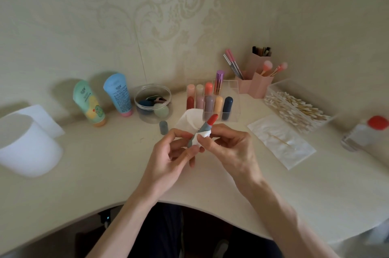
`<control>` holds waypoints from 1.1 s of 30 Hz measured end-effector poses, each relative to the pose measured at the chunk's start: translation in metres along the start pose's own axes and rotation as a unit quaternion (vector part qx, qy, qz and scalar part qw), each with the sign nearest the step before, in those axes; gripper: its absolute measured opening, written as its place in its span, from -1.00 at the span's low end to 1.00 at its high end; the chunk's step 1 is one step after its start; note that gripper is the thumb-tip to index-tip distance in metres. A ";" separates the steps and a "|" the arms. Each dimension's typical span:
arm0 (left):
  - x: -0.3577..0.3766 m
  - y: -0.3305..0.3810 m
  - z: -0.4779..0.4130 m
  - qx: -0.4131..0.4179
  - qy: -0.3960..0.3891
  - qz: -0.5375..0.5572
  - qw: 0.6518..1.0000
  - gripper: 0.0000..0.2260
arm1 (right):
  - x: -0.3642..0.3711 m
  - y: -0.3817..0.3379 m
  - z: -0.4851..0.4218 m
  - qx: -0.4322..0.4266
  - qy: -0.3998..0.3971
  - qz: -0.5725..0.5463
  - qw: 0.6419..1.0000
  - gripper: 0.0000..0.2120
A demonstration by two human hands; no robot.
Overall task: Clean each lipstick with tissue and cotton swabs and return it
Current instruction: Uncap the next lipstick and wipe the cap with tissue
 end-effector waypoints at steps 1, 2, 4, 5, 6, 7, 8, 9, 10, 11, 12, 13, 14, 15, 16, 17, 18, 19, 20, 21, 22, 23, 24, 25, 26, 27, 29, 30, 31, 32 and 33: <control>-0.001 -0.001 0.000 -0.003 0.008 0.006 1.000 -0.80 | 0.001 0.000 0.000 0.005 -0.007 -0.003 1.000 -0.87; -0.002 -0.001 0.000 -0.006 0.013 0.015 1.000 -0.78 | 0.003 0.000 0.001 0.010 -0.013 -0.003 1.000 -0.85; -0.002 -0.002 0.001 -0.010 0.013 0.027 1.000 -0.75 | 0.006 -0.001 0.002 0.021 -0.021 -0.006 1.000 -0.80; -0.001 -0.003 0.001 -0.011 0.012 0.031 0.999 -0.73 | 0.008 -0.002 0.002 0.025 -0.024 -0.009 0.999 -0.79; -0.002 -0.003 0.002 -0.011 0.011 0.036 0.999 -0.72 | 0.008 -0.003 0.002 0.028 -0.024 -0.016 0.999 -0.79; -0.002 -0.003 0.001 -0.013 0.009 0.042 0.999 -0.71 | 0.009 -0.003 0.002 0.031 -0.025 -0.024 0.999 -0.79; -0.001 -0.002 0.001 -0.014 0.005 0.047 0.999 -0.70 | 0.010 -0.004 0.003 0.033 -0.030 -0.034 0.998 -0.80; -0.001 -0.002 0.001 -0.015 -0.001 0.052 0.999 -0.70 | 0.011 -0.005 0.003 0.032 -0.038 -0.044 0.998 -0.80; -0.001 -0.003 0.000 -0.016 -0.007 0.056 0.998 -0.70 | 0.012 -0.007 0.003 0.027 -0.048 -0.055 0.997 -0.80; 0.000 -0.003 0.000 -0.019 -0.013 0.060 0.998 -0.70 | 0.013 -0.009 0.003 0.022 -0.057 -0.064 0.996 -0.79; 0.000 -0.003 0.000 -0.023 -0.018 0.065 0.997 -0.69 | 0.013 -0.010 0.003 0.017 -0.063 -0.070 0.995 -0.80; 0.000 -0.004 0.000 -0.026 -0.023 0.069 0.997 -0.70 | 0.013 -0.011 0.003 0.014 -0.068 -0.074 0.995 -0.80; -0.001 -0.004 0.000 -0.028 -0.029 0.071 0.997 -0.71 | 0.014 -0.012 0.003 0.011 -0.071 -0.074 0.995 -0.80; -0.001 -0.004 0.000 -0.028 -0.035 0.071 0.996 -0.73 | 0.014 -0.013 0.003 0.007 -0.074 -0.071 0.995 -0.80; -0.002 -0.004 0.000 -0.027 -0.042 0.071 0.996 -0.76 | 0.014 -0.014 0.003 0.003 -0.075 -0.066 0.995 -0.80; -0.002 -0.004 0.000 -0.026 -0.047 0.070 0.996 -0.77 | 0.014 -0.015 0.003 -0.002 -0.077 -0.061 0.995 -0.80; -0.002 -0.004 0.001 -0.026 -0.052 0.072 0.996 -0.76 | 0.013 -0.015 0.003 -0.005 -0.077 -0.057 0.995 -0.80; -0.002 -0.003 0.001 -0.027 -0.055 0.075 0.995 -0.74 | 0.013 -0.015 0.003 -0.008 -0.075 -0.054 0.996 -0.80; -0.001 -0.003 0.001 -0.028 -0.055 0.077 0.995 -0.72 | 0.011 -0.014 0.003 -0.009 -0.067 -0.053 0.996 -0.80; 0.000 -0.003 0.001 -0.029 -0.052 0.076 0.995 -0.72 | 0.009 -0.013 0.003 -0.010 -0.054 -0.053 0.997 -0.81; 0.000 -0.002 0.002 -0.028 -0.044 0.071 0.996 -0.74 | 0.006 -0.011 0.002 -0.011 -0.037 -0.055 0.998 -0.82; 0.001 -0.001 0.003 -0.024 -0.034 0.060 0.997 -0.76 | 0.003 -0.009 0.002 -0.012 -0.020 -0.055 0.998 -0.83; 0.001 0.000 0.004 -0.016 -0.020 0.039 0.999 -0.76 | 0.001 -0.007 0.001 -0.013 -0.006 -0.052 0.999 -0.81; 0.000 0.003 0.005 -0.005 -0.002 0.011 1.000 -0.76 | -0.001 -0.005 0.001 -0.013 0.006 -0.049 0.999 -0.77; -0.001 0.005 0.006 0.009 0.020 -0.021 1.000 -0.76 | -0.002 -0.004 0.000 -0.011 0.016 -0.045 0.999 -0.74; -0.003 0.008 0.006 0.021 0.046 -0.047 0.998 -0.75 | -0.002 -0.003 0.000 -0.010 0.021 -0.041 0.999 -0.75; -0.007 0.010 0.009 0.034 0.096 -0.075 0.992 -0.71 | -0.002 -0.004 0.001 -0.010 0.023 -0.030 0.999 -0.83; -0.007 0.012 0.010 0.038 0.109 -0.088 0.989 -0.71 | -0.001 -0.005 0.002 -0.011 0.023 -0.024 0.999 -0.85; -0.006 0.014 0.012 0.045 0.115 -0.102 0.987 -0.72 | 0.000 -0.006 0.003 -0.013 0.022 -0.018 1.000 -0.84; -0.006 0.015 0.013 0.052 0.118 -0.114 0.985 -0.73 | 0.001 -0.008 0.004 -0.014 0.020 -0.012 1.000 -0.83; -0.005 0.016 0.014 0.059 0.121 -0.123 0.983 -0.73 | 0.003 -0.009 0.004 -0.015 0.017 -0.008 1.000 -0.82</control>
Point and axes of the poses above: each hand's wrist, its own z-axis away from the middle knuckle, its own x-axis out of the palm, y = z × x, the point moved 7 cm from there along -z, towards the middle knuckle, and after that the axes turned 5 degrees about -y, right-handed, at the moved point
